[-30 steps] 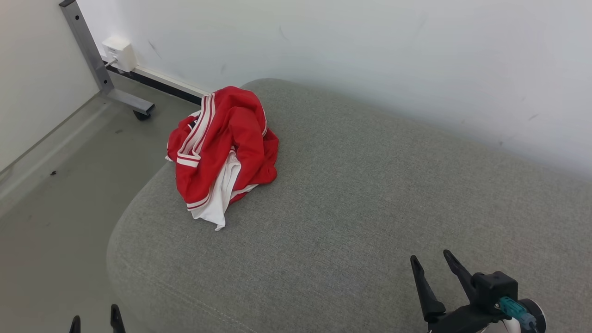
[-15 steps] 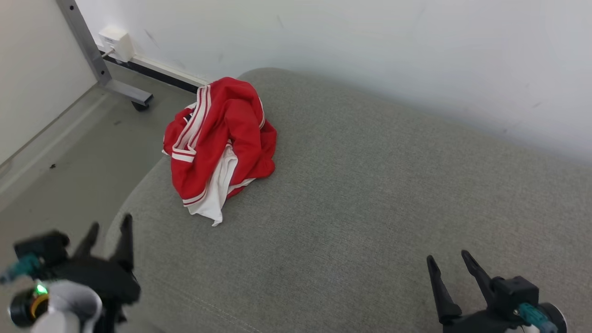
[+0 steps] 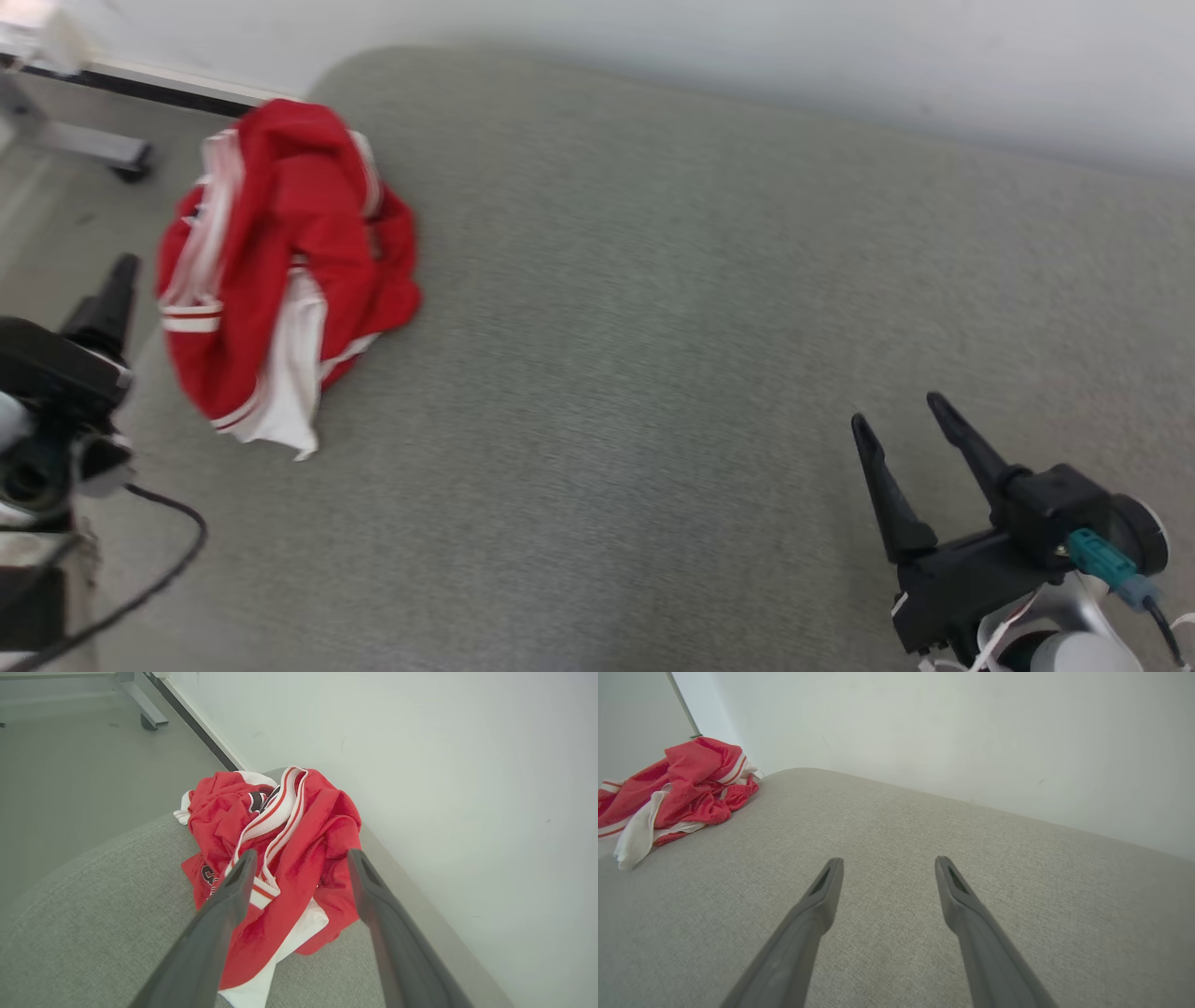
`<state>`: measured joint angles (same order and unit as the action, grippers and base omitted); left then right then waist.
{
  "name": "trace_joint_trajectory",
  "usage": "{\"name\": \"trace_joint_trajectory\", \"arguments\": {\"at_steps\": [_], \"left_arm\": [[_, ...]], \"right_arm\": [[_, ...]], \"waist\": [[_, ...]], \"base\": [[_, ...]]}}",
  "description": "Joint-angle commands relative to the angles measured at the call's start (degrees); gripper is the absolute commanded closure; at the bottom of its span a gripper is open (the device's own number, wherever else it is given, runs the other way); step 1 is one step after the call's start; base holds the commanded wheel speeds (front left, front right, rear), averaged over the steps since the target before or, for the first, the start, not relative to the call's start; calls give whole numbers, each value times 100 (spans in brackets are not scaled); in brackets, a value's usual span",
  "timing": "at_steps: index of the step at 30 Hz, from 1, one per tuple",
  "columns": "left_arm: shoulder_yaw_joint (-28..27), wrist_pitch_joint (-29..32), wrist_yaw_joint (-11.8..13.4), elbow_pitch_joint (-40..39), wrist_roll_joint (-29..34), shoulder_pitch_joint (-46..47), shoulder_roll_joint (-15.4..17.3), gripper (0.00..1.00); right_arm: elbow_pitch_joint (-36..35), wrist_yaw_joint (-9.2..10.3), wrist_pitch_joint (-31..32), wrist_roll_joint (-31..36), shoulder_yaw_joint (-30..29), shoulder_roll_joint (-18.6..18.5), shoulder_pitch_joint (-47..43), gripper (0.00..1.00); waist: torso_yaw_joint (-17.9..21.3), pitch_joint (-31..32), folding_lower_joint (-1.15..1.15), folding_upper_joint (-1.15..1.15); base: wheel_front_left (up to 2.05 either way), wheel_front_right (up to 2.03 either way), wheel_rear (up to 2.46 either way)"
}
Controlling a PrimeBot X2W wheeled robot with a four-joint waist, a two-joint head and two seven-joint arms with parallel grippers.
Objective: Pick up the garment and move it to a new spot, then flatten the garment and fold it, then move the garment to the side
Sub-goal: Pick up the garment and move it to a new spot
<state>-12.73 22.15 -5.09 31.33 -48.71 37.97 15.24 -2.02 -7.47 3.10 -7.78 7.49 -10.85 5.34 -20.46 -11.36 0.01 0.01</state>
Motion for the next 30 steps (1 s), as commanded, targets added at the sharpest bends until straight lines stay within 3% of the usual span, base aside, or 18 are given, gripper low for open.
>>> {"name": "trace_joint_trajectory", "arguments": {"at_steps": [1, 9, 13, 25, 26, 27, 28, 30], "left_arm": [[-100, 158, 69, 35, -106, 156, 109, 0], [-314, 1067, 730, -349, -284, 292, 670, 0], [-284, 1294, 1032, -580, -90, 143, 875, 0], [-45, 1365, 1430, -588, 406, -309, 1133, 0], [10, 1376, 1435, -580, 489, -353, 1176, 27], [36, 1361, 1428, -607, 536, -376, 1219, 81], [48, 1313, 1432, -632, 576, -385, 1254, 100], [77, 1320, 1413, -680, 609, -427, 1300, 100]], "right_arm": [[-69, -5, 10, -58, -17, -25, 106, 0], [-127, -6, -63, -135, -152, -5, 143, 0], [-119, -5, -102, -146, -168, -1, 215, 0], [-11, -5, -168, -249, 13, -6, 422, 0], [7, -6, -165, -252, 2, 1, 415, 0], [19, -6, -168, -257, -3, 3, 402, 0], [44, -5, -176, -263, -15, 8, 388, 0], [80, -5, -203, -277, -23, 50, 346, 0]], "waist": [[889, -835, -1, -1], [1283, -1147, -1, -1], [1341, -1252, -1, -1], [1446, -1270, -1, -1], [1446, -1239, -1, -1], [1444, -1216, -1, -1], [1440, -1183, -1, -1], [1434, -1100, -1, -1]], "base": [[0, 0, 0], [0, 0, 0], [0, 0, 0], [0, 0, 0], [0, 0, 0], [0, 0, 0], [0, 0, 0], [0, 0, 0]]}}
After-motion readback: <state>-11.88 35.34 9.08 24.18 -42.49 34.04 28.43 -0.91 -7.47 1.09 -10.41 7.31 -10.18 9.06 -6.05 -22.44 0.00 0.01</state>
